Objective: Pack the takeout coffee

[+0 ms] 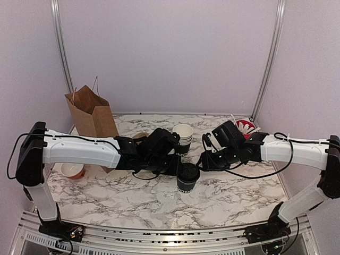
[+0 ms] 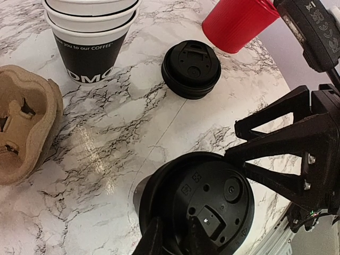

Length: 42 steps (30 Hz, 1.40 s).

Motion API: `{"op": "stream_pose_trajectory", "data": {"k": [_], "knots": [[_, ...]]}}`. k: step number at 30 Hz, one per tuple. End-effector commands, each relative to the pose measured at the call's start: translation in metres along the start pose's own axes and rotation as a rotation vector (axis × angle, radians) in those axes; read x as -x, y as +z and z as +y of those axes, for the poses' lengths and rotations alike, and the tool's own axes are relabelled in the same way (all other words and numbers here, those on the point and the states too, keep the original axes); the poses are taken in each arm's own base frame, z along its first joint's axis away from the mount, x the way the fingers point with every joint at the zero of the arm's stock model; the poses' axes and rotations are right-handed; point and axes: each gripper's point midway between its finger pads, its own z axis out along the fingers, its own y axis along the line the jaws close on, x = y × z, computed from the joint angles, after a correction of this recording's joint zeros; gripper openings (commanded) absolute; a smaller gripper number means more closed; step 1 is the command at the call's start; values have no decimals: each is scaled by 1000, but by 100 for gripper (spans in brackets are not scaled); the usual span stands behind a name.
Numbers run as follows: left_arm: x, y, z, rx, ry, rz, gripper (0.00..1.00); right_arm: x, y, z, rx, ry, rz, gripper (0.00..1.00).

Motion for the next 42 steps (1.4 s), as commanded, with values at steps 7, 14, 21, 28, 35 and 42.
{"op": "stream_pose_trajectory", "data": {"k": [7,14,21,28,35,42], "knots": [[43,-49,-16,23,96,-85,27,4,-2,0,-11,-5,-1,45],[83,-85,-42,-26,129,-167,31,4,-1,-1,-17,-5,-3,45],[31,-49,-6,51,92,-48,30,2,1,-1,-15,-4,5,45],[-80,32,33,85,38,202,24,-1,4,-1,-13,-5,15,45],[-27,-2,22,105,72,49,26,1,2,0,-15,-8,8,45],[17,-32,4,70,79,-49,29,18,-12,5,-25,-11,-41,45]]}}
